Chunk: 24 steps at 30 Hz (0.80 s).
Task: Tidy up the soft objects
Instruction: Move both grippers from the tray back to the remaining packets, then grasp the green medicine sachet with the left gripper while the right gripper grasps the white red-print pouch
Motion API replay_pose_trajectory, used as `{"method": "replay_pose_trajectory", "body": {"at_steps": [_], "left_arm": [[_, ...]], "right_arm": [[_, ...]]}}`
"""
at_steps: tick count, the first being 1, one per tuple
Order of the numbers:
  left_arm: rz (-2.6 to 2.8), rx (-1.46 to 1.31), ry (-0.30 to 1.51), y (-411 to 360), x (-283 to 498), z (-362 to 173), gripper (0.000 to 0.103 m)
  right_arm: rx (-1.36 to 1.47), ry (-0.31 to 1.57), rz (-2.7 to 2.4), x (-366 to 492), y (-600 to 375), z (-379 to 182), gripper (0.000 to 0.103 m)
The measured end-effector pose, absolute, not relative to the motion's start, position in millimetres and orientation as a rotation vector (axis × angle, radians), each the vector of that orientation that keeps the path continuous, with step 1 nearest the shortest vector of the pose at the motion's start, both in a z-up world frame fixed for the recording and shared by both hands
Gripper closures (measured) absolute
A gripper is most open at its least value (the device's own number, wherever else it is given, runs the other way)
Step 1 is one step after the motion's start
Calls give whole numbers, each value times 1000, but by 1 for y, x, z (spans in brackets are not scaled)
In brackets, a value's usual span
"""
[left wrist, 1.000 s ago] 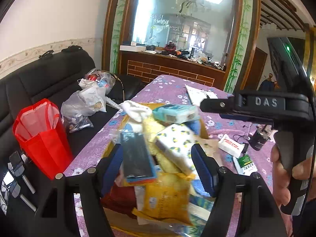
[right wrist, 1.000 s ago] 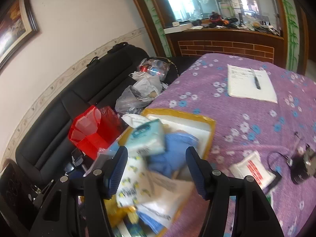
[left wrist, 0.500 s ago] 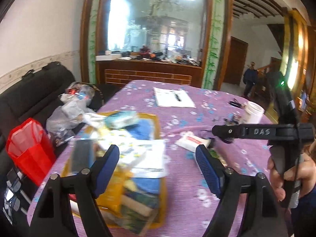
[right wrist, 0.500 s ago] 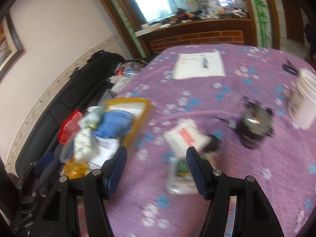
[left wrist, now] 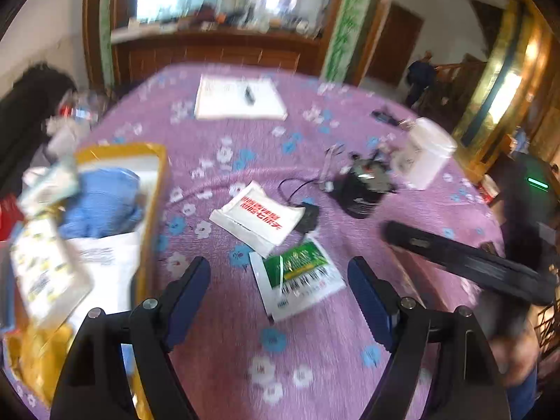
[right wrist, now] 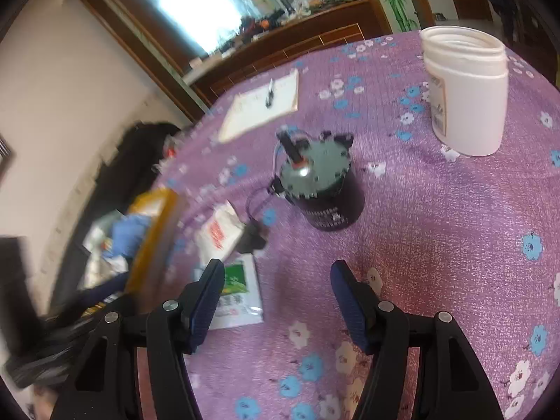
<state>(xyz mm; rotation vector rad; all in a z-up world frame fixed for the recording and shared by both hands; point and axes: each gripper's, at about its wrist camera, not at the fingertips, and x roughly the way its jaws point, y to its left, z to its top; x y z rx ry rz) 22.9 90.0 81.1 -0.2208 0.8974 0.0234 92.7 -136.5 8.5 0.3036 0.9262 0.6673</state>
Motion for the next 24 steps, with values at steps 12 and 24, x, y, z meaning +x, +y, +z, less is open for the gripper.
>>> {"method": "replay_pose_trajectory", "body": {"at_steps": [12, 24], "left_arm": [[83, -392, 1133, 119, 106, 28, 23], [215, -356, 1105, 104, 138, 21, 16]], "right_arm": [[417, 924, 679, 94, -157, 15, 34], [429, 913, 668, 92, -162, 18, 34]]}}
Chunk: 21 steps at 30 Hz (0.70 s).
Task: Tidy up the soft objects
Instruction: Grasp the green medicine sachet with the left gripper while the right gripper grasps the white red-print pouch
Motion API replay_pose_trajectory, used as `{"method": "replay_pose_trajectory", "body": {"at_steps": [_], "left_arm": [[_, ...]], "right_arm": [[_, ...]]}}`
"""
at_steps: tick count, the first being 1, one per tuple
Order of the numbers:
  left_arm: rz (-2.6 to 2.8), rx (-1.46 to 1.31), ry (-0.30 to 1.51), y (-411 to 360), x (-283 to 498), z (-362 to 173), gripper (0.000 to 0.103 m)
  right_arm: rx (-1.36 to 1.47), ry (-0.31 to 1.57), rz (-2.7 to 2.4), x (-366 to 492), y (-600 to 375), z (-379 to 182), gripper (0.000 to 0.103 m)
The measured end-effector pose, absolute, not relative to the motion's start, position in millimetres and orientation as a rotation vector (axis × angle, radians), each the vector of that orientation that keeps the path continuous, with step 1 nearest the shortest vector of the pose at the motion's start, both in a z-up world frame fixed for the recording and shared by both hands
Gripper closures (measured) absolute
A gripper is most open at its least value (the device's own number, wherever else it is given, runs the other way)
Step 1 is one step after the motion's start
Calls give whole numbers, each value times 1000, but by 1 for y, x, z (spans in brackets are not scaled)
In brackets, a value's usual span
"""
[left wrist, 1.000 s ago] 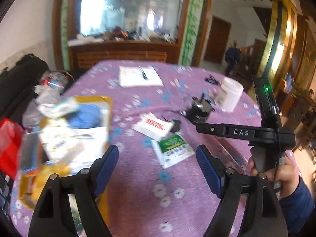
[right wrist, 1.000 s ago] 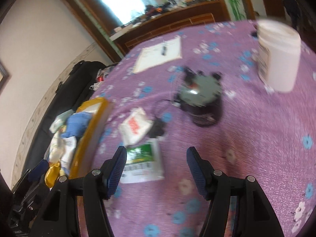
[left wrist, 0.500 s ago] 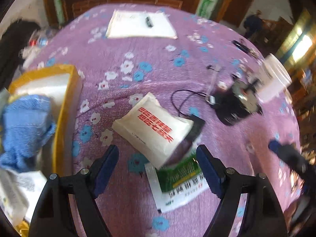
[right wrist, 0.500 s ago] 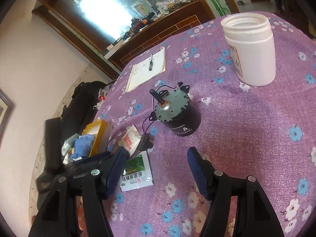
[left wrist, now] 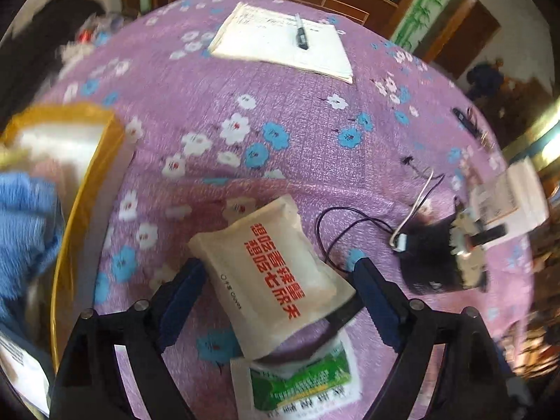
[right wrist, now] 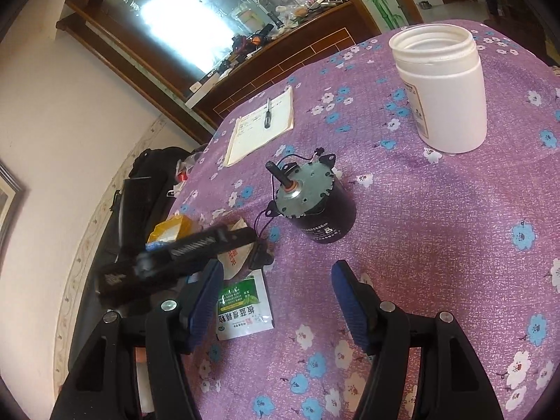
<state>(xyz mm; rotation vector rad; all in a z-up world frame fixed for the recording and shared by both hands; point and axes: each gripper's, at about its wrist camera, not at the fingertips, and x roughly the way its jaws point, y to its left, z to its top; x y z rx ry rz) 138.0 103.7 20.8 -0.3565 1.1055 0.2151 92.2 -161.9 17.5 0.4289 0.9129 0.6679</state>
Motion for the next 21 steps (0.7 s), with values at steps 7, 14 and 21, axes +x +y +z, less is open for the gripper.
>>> {"method": "replay_pose_trajectory", "body": {"at_steps": [7, 14, 21], "left_arm": [[231, -312, 1017, 119, 129, 23, 50], [173, -384, 992, 124, 102, 29, 51], [91, -433, 857, 125, 45, 70, 53]], "right_arm": [[430, 905, 675, 89, -163, 20, 34], [389, 914, 694, 85, -152, 20, 34], [328, 956, 731, 83, -132, 9, 34]]}}
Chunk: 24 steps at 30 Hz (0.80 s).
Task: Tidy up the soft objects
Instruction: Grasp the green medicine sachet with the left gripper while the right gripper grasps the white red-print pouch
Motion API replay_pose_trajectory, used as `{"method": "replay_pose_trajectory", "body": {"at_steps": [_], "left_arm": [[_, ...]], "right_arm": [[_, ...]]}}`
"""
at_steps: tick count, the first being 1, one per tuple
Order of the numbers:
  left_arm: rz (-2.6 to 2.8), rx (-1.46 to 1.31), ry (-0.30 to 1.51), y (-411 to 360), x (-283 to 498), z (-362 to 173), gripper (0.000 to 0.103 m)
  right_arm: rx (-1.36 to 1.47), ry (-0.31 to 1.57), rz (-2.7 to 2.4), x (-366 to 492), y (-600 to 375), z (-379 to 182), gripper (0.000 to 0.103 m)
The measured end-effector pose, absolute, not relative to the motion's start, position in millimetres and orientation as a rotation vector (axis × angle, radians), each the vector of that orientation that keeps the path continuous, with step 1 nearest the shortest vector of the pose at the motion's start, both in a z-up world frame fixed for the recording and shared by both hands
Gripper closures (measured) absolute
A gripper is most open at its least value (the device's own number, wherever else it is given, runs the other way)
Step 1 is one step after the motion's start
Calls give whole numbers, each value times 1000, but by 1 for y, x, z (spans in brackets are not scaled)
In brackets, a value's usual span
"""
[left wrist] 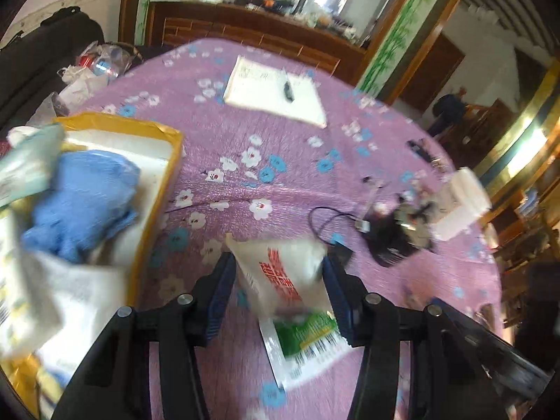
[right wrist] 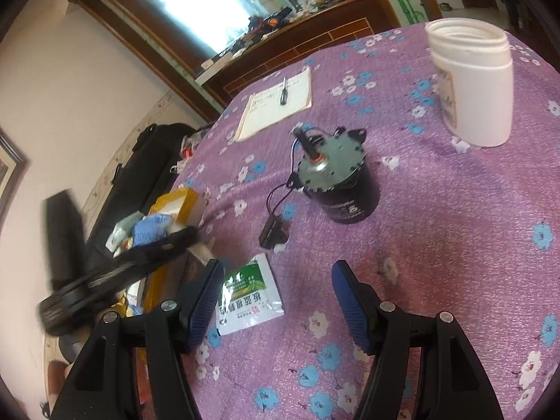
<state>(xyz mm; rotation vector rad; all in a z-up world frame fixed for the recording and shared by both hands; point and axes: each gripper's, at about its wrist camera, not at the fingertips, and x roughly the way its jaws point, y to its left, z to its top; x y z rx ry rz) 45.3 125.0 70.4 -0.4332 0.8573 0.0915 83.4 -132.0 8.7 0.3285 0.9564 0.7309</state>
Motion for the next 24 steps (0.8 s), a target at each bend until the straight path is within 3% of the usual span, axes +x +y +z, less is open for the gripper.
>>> {"method": "replay_pose_trajectory", "body": {"at_steps": [1, 2, 3, 17, 18, 20, 24], "left_arm": [[74, -425, 845, 123, 36, 75, 64], [60, -404, 840, 119, 26, 80, 81], [42, -391, 832, 115, 16, 83, 83], [-98, -367, 813, 120, -70, 69, 80], [-95, -360, 803, 123, -76, 69, 78], [-79, -336, 782, 126, -86, 71, 60], [-80, -331, 768, 131, -94, 71, 57]], "right_arm": [[324, 962, 738, 83, -130, 7, 34], [320, 970, 750, 83, -127, 5, 34], [317, 975, 758, 83, -124, 3, 34], [141, 953, 821, 65, -78, 7, 34], [106, 943, 835, 60, -70, 10, 34], [3, 924, 835, 52, -48, 16, 34], [-98, 925, 856, 54, -16, 16, 34]]}}
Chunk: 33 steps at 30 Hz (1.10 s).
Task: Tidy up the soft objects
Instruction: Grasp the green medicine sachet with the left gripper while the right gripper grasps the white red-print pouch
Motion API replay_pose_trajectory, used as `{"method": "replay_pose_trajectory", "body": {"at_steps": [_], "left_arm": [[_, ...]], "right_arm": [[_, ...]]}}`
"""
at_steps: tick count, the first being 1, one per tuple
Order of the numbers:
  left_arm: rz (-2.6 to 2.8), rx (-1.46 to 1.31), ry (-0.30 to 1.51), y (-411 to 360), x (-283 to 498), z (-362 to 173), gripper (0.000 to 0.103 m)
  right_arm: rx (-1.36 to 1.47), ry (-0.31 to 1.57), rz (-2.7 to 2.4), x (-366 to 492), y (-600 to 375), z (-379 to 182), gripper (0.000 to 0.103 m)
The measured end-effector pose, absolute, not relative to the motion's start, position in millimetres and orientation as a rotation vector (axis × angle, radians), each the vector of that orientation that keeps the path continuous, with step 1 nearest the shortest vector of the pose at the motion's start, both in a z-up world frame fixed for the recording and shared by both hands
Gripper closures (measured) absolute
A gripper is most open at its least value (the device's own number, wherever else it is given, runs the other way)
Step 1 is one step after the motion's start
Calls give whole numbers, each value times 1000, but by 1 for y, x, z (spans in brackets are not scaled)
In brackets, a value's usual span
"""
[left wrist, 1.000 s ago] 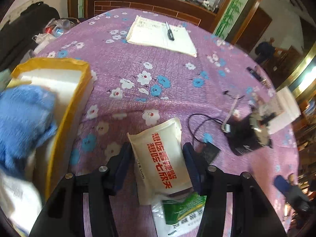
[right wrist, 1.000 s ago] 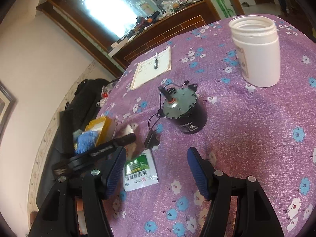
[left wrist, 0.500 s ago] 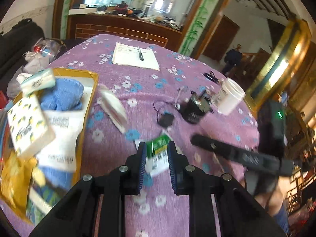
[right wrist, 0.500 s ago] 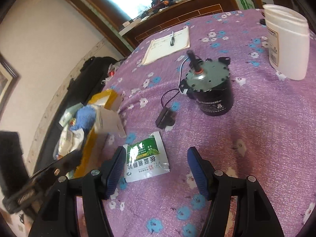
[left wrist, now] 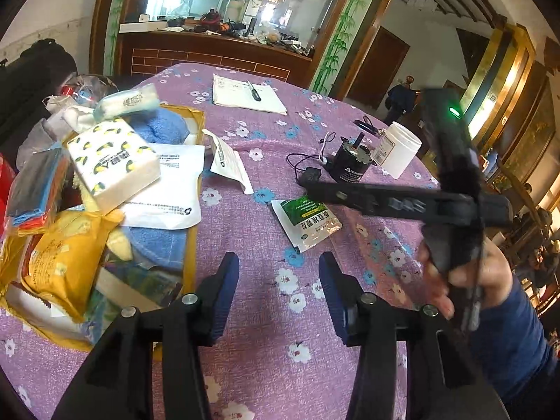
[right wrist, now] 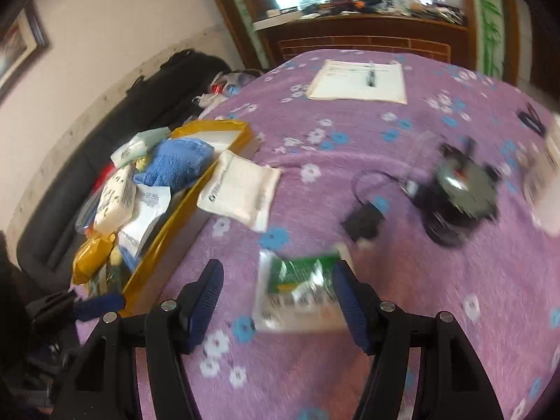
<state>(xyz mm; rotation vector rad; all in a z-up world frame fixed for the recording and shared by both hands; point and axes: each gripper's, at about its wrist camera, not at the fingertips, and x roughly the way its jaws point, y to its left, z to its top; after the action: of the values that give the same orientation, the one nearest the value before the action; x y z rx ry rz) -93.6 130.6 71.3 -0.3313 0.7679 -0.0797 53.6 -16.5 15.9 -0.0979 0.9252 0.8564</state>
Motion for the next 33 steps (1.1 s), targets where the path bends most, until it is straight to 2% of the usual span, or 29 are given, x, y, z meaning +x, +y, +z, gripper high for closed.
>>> {"method": "replay_pose_trajectory", "body": {"at_steps": [6, 9, 14, 22, 24, 25, 26, 30, 33], "left_arm": [[-83, -357, 758, 141, -101, 70, 56], [-73, -363, 751, 148, -104, 70, 56], [-64, -367, 747, 159, -109, 68, 53], [-79, -362, 746, 161, -109, 67, 52], [-83, -357, 746, 161, -110, 68, 52], [-83, -355, 746, 161, -110, 68, 52], [-82, -353, 746, 162, -110, 68, 51], [-83, -350, 750, 164, -109, 70, 51], [-105, -340, 753, 162, -104, 72, 39]], "right_arm": [[-116, 988, 871, 79, 27, 7, 34], [-187, 906, 877, 70, 38, 17, 34], [-458, 805, 959, 39, 62, 11, 34], [-635, 657, 877, 28, 96, -5, 34], [-654, 630, 846, 32, 104, -7, 43], [-657, 638, 823, 37, 108, -10, 74], [-647, 669, 808, 44, 110, -11, 89], [-546, 700, 771, 55, 94, -4, 94], [-367, 749, 820, 60, 64, 13, 95]]}}
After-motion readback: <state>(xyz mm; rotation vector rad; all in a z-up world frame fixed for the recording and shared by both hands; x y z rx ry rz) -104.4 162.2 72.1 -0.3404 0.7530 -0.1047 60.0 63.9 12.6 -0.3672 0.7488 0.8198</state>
